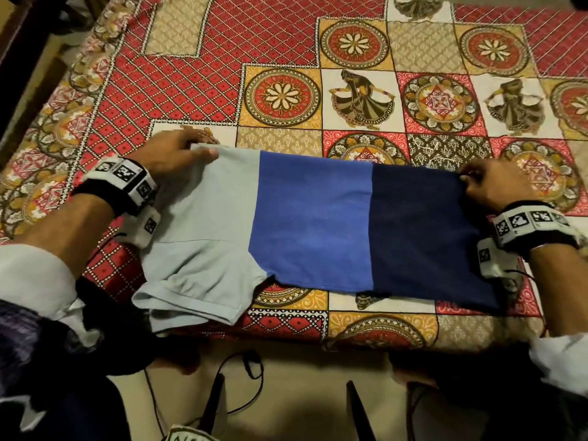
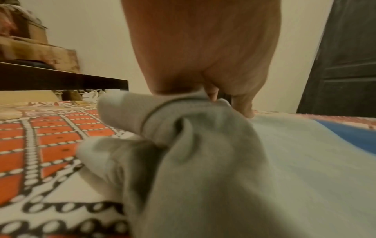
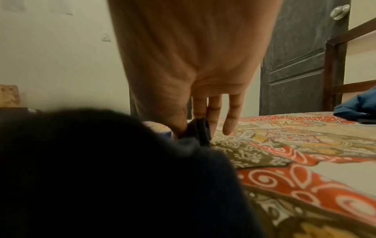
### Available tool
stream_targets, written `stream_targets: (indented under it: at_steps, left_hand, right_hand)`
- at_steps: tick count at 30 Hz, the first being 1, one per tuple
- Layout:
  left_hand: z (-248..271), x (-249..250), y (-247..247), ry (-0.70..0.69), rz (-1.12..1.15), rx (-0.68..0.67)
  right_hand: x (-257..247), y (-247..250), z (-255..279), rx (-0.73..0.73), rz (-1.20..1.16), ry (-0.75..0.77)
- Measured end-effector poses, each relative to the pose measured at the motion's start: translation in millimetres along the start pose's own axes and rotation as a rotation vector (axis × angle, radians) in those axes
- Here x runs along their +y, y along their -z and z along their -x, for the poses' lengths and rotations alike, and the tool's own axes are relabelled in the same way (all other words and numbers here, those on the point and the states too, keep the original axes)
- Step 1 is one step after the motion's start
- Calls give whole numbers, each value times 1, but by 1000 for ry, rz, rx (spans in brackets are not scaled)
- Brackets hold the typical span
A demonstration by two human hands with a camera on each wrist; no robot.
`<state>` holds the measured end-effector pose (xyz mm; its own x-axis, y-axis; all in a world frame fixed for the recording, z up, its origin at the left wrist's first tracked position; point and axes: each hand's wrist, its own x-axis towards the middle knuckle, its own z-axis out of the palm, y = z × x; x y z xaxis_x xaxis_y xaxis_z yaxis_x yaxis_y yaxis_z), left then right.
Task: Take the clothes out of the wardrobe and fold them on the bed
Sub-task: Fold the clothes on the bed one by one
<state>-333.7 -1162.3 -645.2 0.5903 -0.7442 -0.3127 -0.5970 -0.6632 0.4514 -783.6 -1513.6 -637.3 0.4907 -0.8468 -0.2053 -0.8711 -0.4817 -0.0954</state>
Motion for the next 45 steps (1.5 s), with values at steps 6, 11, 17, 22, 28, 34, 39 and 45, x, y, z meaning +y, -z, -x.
stream_targets:
  at_steps: [6,11,17,22,28,34,39,45]
  left_hand:
    - [1,-46,38,139,18,-118]
    - [8,-67,41,192,70,-93]
    - [10,-65,41,230,152,129]
    - [26,-58,53,121,145,-44]
    - [44,-47,37,90,-122,-160]
    - [40,-11,28,179,305,-168]
    - [28,-13,24,425,442,-42]
    - [31,-12,20,134,457,248]
  right_hand:
    - [-20,14,17,64,109,61]
    - [-95,21,79,-91,32,247]
    - [-143,-14,152,-261,43,442]
    - [-152,-26,183,-219,-32,521]
    - [-170,-34,207,-246,-46,560]
    - [-179,-47,218,-282,70,568]
    - [-180,-42,215,-297,63,560]
    - [-180,-41,213,-303,56,564]
